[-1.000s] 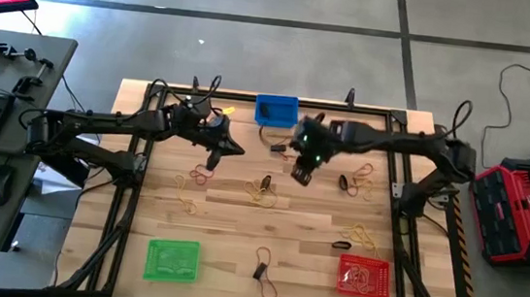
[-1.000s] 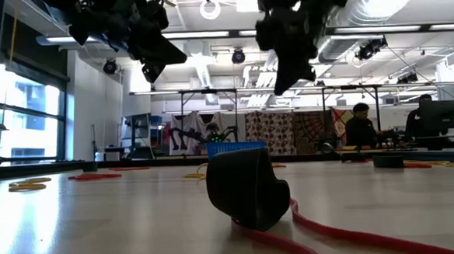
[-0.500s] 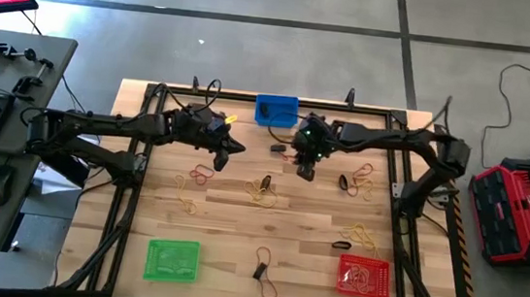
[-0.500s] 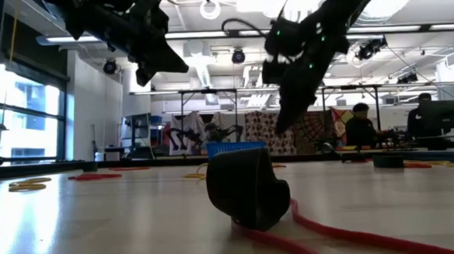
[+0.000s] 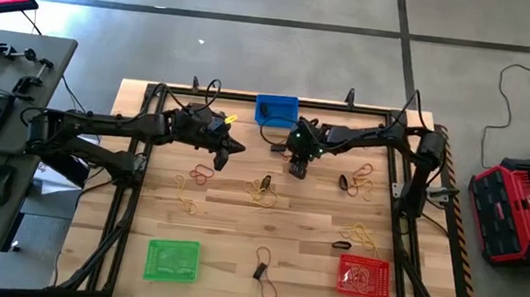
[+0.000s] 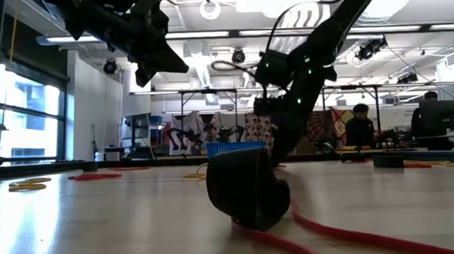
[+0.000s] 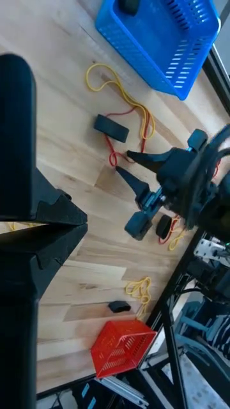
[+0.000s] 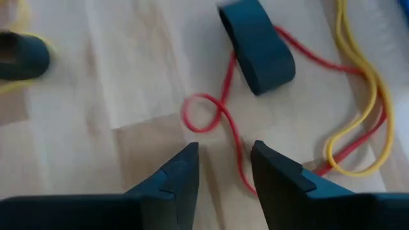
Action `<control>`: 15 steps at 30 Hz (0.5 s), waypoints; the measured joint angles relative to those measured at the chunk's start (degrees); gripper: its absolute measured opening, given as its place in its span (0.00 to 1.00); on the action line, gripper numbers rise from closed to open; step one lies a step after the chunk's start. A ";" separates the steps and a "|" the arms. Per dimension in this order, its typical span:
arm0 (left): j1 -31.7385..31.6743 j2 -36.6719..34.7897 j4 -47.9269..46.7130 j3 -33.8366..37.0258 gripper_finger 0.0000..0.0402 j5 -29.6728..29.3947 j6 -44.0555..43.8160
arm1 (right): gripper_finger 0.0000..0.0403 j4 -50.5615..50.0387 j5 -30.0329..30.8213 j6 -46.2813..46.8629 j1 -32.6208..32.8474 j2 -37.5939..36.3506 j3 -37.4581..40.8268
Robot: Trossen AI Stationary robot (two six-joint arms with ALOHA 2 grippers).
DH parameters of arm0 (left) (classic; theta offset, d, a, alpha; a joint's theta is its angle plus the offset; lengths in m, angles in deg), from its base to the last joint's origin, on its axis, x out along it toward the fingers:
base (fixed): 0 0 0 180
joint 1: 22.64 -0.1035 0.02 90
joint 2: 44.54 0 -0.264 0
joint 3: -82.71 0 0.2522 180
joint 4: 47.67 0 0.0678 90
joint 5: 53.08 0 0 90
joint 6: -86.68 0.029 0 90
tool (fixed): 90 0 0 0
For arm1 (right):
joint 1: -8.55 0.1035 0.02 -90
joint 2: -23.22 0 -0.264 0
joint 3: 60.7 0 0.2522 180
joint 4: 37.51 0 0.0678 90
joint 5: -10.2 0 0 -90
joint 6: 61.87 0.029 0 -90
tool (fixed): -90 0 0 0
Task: Sort rubber bands into baskets
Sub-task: Put the red rubber band into the green basket
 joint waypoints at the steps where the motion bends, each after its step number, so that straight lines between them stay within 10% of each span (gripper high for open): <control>1: 0.00 0.00 -0.05 0.00 0.00 0.01 0.02 | 0.31 0.12 -0.75 0.15 -0.37 0.39 -0.01; 15: 0.00 0.00 -0.09 0.00 0.00 0.04 0.48 | 0.03 -0.73 -10.88 5.31 -2.36 1.58 -0.76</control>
